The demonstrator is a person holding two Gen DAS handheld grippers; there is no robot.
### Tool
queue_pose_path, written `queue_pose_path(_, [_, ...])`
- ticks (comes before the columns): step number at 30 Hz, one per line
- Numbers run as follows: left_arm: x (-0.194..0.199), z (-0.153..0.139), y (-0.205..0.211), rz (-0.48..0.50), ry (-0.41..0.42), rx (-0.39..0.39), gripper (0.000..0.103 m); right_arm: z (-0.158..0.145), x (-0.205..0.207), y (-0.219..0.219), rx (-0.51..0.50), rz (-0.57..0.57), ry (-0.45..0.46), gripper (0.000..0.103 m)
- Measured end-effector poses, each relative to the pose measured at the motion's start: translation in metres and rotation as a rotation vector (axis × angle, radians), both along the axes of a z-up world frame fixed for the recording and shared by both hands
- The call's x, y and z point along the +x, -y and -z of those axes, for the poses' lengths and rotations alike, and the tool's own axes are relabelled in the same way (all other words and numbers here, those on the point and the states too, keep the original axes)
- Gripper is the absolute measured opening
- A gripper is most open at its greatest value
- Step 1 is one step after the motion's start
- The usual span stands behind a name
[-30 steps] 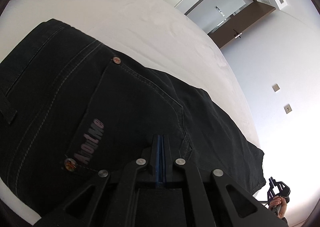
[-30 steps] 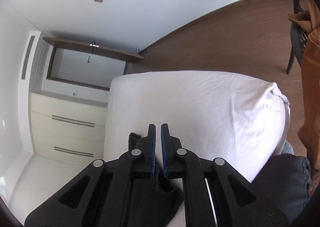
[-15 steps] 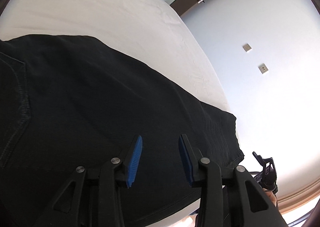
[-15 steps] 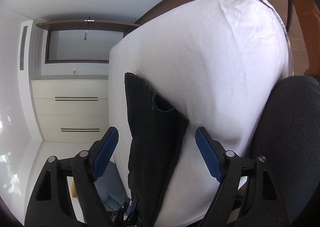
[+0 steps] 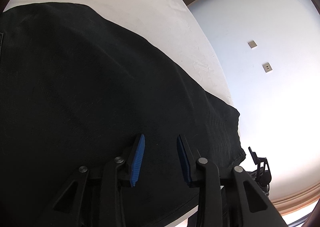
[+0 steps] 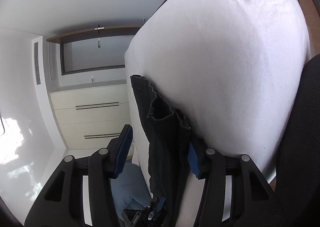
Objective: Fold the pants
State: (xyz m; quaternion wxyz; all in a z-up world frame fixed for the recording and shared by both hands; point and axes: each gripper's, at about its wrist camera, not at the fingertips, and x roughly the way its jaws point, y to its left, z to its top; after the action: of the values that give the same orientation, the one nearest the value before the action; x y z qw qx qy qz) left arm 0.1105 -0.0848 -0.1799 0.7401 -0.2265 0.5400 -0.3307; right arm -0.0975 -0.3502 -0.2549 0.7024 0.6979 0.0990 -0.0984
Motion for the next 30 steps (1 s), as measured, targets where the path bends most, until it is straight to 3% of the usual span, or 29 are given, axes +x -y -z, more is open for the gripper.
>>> queue_pose_path(3, [0.001, 0.002, 0.002, -0.007, -0.008, 0.0, 0.034, 0.002, 0.006, 0.002, -0.009, 0.013, 0.005, 0.042])
queue_pose_path(8, [-0.001, 0.004, 0.002, -0.008, 0.001, 0.027, 0.026, 0.002, 0.013, 0.025, -0.022, -0.007, -0.031, 0.011])
queue_pose_path(10, [0.0, 0.007, 0.0, -0.016, -0.009, 0.03, 0.02, -0.006, 0.006, 0.052, -0.026, 0.001, -0.04, 0.009])
queue_pose_path(14, [0.002, 0.014, -0.006, -0.038, -0.038, 0.03, 0.002, -0.012, 0.01, 0.062, -0.073, 0.011, -0.086, 0.009])
queue_pose_path(16, [0.003, 0.018, -0.009, -0.047, -0.052, 0.013, 0.003, -0.023, 0.017, 0.061, -0.147, 0.0, -0.147, 0.009])
queue_pose_path(20, [0.002, 0.015, -0.006, -0.041, -0.028, 0.038, 0.004, -0.079, 0.052, 0.04, -0.469, -0.107, -0.303, 0.009])
queue_pose_path(24, [0.0, 0.014, -0.006, -0.045, -0.019, 0.039, 0.004, -0.123, 0.109, -0.054, -0.979, -0.378, -0.441, 0.009])
queue_pose_path(27, [0.001, 0.013, -0.006, -0.042, -0.019, 0.042, 0.004, -0.11, 0.142, -0.134, -1.264, -0.598, -0.523, 0.008])
queue_pose_path(30, [0.002, 0.007, -0.002, -0.03, -0.01, 0.069, 0.004, -0.086, 0.144, -0.184, -1.387, -0.732, -0.568, 0.008])
